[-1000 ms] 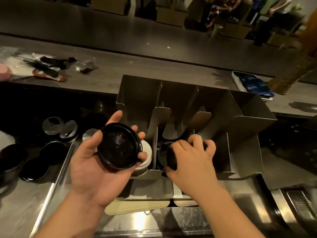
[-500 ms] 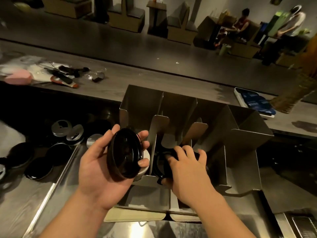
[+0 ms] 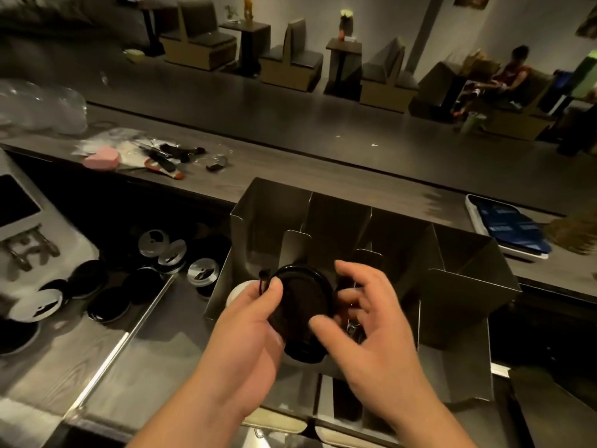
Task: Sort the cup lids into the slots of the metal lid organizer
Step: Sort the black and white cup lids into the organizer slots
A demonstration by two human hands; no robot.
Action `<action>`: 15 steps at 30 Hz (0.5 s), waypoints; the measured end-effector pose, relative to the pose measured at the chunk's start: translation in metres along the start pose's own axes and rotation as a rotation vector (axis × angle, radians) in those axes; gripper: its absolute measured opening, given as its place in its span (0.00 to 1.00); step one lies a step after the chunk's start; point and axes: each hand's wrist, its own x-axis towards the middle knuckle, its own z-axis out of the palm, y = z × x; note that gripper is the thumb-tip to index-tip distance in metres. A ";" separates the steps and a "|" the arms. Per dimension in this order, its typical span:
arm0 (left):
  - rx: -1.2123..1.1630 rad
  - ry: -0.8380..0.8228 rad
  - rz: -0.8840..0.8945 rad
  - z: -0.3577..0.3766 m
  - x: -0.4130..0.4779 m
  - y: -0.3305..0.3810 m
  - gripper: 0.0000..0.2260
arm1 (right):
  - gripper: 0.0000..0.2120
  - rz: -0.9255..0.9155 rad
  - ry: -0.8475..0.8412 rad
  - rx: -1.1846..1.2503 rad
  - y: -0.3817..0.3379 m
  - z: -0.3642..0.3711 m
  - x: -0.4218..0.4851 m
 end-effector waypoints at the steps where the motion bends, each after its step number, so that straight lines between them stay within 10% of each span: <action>1: 0.011 0.003 -0.015 0.001 -0.001 -0.002 0.13 | 0.28 -0.055 -0.030 -0.157 0.001 0.001 -0.001; 15: 0.234 -0.032 0.029 -0.010 0.014 -0.002 0.15 | 0.33 -0.109 -0.097 -0.622 0.017 0.017 0.007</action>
